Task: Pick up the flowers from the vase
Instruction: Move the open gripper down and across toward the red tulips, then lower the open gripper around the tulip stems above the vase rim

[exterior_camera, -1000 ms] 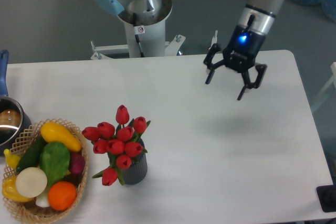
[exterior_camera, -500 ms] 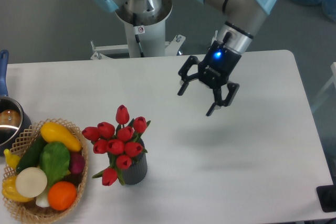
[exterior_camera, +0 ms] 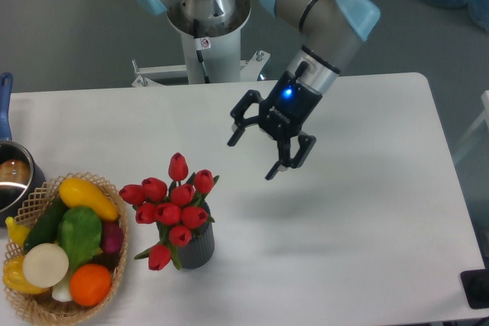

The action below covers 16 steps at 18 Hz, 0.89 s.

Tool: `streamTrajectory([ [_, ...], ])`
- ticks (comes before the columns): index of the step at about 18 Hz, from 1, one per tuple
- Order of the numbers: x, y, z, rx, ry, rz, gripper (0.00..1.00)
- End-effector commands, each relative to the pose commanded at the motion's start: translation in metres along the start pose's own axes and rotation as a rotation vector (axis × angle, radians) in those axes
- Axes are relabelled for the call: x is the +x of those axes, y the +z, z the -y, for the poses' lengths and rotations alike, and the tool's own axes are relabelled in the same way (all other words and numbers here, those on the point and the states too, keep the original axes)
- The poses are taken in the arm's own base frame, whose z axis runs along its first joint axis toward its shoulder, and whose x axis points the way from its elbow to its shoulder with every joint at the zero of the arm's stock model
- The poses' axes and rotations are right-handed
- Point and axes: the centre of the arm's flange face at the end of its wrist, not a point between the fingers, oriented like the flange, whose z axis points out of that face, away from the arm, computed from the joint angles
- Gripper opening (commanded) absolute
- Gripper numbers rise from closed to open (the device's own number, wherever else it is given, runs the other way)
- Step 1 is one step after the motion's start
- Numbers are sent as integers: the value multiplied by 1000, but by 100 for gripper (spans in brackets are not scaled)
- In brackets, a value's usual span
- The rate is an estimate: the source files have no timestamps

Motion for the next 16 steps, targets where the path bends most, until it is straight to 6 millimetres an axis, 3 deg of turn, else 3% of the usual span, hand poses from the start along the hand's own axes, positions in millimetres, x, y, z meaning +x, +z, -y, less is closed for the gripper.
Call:
streamTrajectory([
  [10, -4, 35, 8, 84, 50, -38, 100],
  [16, -10, 56, -1, 127, 59, -61, 100],
])
